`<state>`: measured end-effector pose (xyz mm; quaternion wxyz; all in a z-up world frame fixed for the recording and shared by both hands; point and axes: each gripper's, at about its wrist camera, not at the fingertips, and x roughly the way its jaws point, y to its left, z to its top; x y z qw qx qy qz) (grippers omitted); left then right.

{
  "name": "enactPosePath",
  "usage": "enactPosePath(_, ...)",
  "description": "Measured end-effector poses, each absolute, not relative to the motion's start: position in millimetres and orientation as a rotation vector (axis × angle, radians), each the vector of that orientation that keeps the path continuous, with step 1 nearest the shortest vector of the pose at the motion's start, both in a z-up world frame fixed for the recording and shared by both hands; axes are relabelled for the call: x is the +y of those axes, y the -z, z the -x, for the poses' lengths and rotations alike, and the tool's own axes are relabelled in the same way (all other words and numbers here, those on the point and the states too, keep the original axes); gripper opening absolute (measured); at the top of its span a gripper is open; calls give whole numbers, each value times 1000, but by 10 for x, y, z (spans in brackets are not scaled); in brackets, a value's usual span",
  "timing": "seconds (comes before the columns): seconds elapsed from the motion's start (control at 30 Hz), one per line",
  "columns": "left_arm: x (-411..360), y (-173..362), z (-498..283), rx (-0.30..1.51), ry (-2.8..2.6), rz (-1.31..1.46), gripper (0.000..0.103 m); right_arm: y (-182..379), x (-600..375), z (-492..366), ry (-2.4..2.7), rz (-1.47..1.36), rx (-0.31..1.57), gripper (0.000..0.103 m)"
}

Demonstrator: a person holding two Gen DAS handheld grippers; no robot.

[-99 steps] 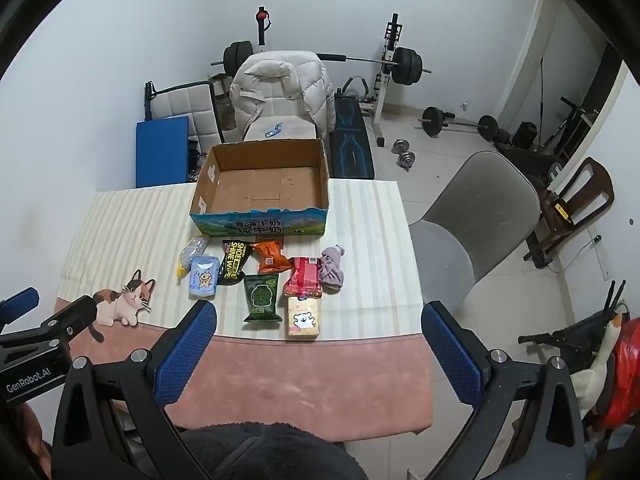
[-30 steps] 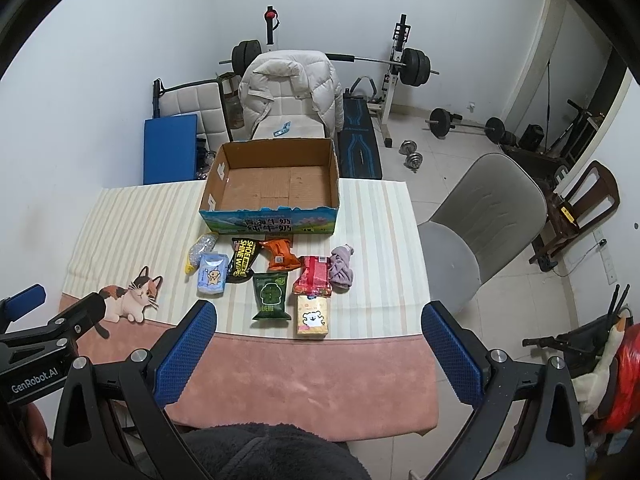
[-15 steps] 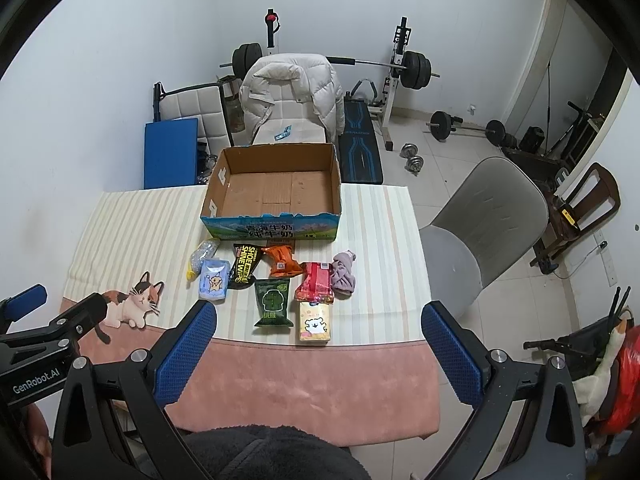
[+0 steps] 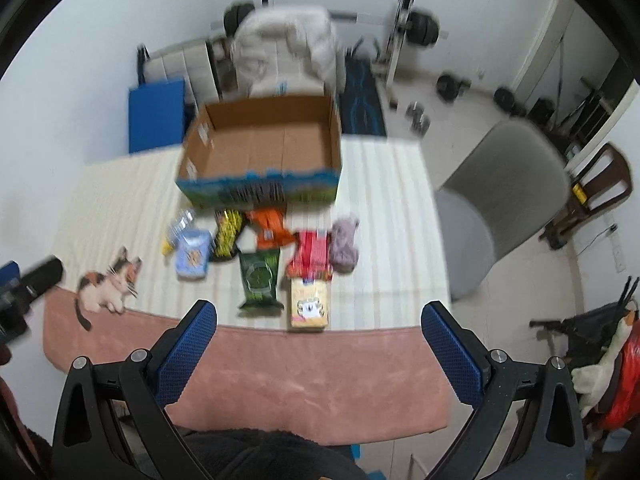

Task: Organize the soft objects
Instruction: 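Grasp the Vinda tissue pack with the right tool while the left grasps the green Deeyeo bag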

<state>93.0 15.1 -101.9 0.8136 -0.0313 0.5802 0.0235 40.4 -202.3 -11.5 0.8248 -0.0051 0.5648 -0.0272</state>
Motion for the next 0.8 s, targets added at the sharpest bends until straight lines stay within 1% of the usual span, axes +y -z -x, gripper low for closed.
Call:
enactPosePath(0.1,51,1575,-1237,1338,-16,74,102,875,-2145,-724,26,-59,1312,103)
enactPosePath(0.17,-70,1928,-1424,1390,-7,53,97,1405,-2222,-910,31,-96,1372,103)
enactPosePath(0.2,-159,2156,-1536,1424,20,53,97,1664,-2252,-1009,32,-116,1408,103)
enactPosePath(0.27,-264,2467,-1671,1484,30,54,94,2148,-2312,-1162,32,-156,1463,99)
enactPosePath(0.3,-317,2648,-1746,1521,49,64,93,2389,-2322,-1227,36,-165,1494,95)
enactPosePath(0.33,-375,2852,-1823,1562,57,74,87,2556,-2328,-1276,34,-181,1519,94)
enactPosePath(0.37,-405,2960,-1876,1587,64,84,86,2739,-2339,-1319,27,-200,1547,92)
enactPosePath(0.43,-465,3254,-1961,1655,78,111,86,3014,-2334,-1352,30,-232,1587,90)
enactPosePath(0.53,-584,3590,-2030,1743,101,140,86,3413,-2364,-1367,40,-291,1677,70)
enactPosePath(0.57,-621,3660,-2036,1764,107,148,86,3502,-2386,-1348,43,-301,1693,67)
enactPosePath(0.63,-720,3789,-2030,1800,137,164,86,3534,-2456,-1297,38,-340,1681,66)
enactPosePath(0.8,-1000,4046,-1999,1854,167,119,86,3642,-2723,-1032,75,-334,1737,67)
